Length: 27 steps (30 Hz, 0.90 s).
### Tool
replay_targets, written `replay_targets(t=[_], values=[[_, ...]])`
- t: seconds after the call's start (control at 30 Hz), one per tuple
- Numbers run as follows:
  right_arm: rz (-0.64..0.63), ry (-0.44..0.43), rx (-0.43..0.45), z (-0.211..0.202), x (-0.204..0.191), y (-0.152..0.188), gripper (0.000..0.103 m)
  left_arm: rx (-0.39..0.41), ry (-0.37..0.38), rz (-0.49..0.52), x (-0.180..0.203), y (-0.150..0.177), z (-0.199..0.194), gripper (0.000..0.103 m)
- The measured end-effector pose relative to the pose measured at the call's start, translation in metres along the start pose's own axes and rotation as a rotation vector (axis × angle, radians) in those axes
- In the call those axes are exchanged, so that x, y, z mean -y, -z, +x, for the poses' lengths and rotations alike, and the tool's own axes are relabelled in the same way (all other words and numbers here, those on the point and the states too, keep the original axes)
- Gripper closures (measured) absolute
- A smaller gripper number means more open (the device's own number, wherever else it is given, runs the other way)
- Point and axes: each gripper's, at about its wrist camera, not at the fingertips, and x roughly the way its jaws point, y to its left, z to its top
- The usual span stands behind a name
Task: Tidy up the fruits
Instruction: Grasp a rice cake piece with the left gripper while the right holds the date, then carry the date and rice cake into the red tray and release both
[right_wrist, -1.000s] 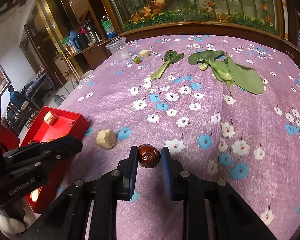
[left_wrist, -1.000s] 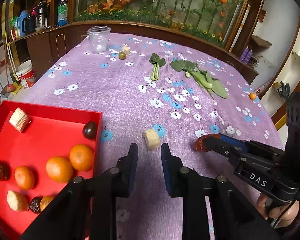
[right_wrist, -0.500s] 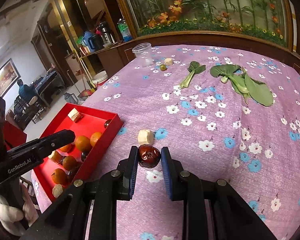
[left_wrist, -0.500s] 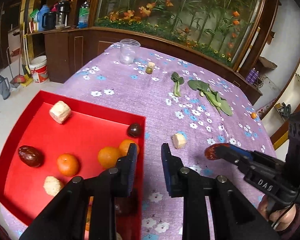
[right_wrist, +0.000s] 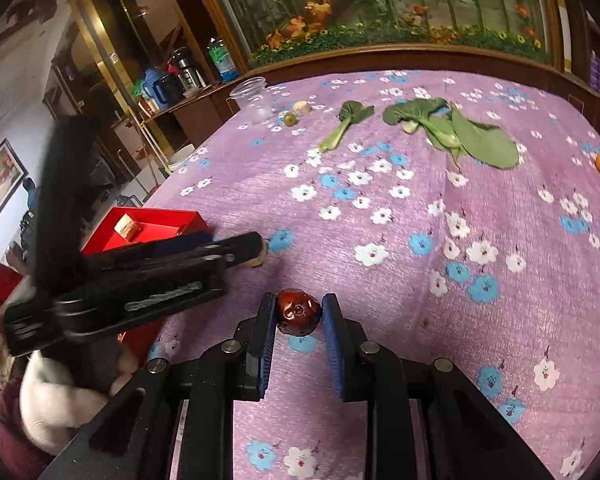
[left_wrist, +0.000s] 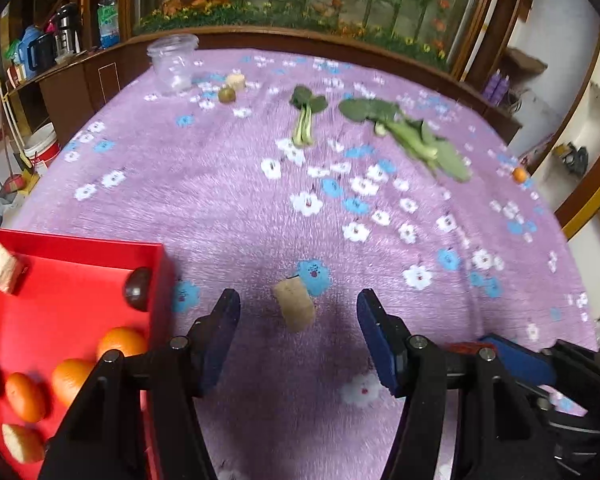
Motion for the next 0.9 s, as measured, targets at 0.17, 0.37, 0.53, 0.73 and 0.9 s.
replay_targets(t=[0.17, 0.37, 0.53, 0.73, 0.9], values=[[0.012, -0.015, -0.006, 0.003, 0.003, 0.001, 0.077, -0.007, -0.014, 0.033, 0.005, 0.006, 0.010, 0.086], [0.005, -0.020, -0.012, 0.004, -0.001, 0.002, 0.077, 0.055, 0.036, -0.007, -0.003, 0.011, -0.016, 0.087], [0.003, -0.029, -0.008, 0.000, -0.010, 0.002, 0.077, 0.109, 0.066, -0.058, -0.017, 0.018, -0.052, 0.087], [-0.014, -0.082, -0.026, 0.003, -0.037, 0.006, 0.077, 0.180, 0.023, -0.121, -0.051, 0.036, -0.095, 0.087], [-0.037, -0.142, -0.055, 0.011, -0.067, 0.005, 0.077, 0.206, -0.057, -0.184, -0.090, 0.050, -0.116, 0.087]])
